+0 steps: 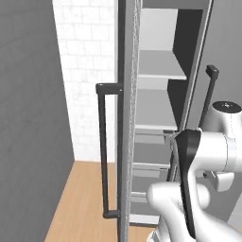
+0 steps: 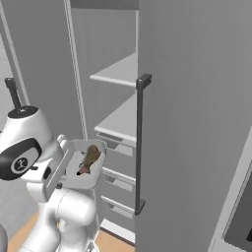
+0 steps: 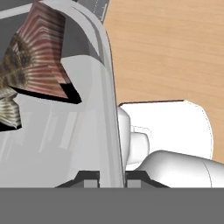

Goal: Take the meat container that has the fish and place it on the second highest rack of the freezer. Then take the vegetable container that has the corn and onion and place it on the highest rack of the freezer.

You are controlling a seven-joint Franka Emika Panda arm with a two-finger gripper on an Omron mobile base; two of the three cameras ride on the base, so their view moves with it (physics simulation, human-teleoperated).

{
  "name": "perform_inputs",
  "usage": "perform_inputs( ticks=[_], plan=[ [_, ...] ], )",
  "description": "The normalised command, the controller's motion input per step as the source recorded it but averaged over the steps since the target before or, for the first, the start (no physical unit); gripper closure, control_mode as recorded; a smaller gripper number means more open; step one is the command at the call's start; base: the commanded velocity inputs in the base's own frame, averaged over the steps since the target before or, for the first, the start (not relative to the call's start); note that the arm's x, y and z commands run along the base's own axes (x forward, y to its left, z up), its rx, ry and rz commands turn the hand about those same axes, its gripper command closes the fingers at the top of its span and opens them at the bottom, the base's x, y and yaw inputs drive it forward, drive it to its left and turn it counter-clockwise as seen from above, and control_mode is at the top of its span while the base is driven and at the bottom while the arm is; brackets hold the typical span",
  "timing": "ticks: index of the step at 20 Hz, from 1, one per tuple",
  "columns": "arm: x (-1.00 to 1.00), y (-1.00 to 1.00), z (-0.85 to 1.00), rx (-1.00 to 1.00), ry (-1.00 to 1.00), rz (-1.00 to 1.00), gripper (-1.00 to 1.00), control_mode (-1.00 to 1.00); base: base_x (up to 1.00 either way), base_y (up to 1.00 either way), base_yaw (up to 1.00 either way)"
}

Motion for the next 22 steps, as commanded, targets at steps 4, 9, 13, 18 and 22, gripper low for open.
perform_inputs(
  ticks=[4, 9, 13, 18, 22],
  plan=[
    [0.00, 0.00, 0.00, 0.00, 0.00, 0.00, 1.00, 1.00, -0.01, -0.72, -0.05],
    [0.00, 0.00, 0.00, 0.00, 0.00, 0.00, 1.00, 1.00, 0.26, -0.35, -0.03],
    [0.00, 0.00, 0.00, 0.00, 0.00, 0.00, 1.00, 1.00, 0.70, 0.00, 0.03],
    [0.00, 0.00, 0.00, 0.00, 0.00, 0.00, 1.00, 1.00, 0.58, 0.04, 0.02],
    [0.00, 0.00, 0.00, 0.00, 0.00, 0.00, 1.00, 1.00, 0.05, 0.42, -0.02]
  ],
)
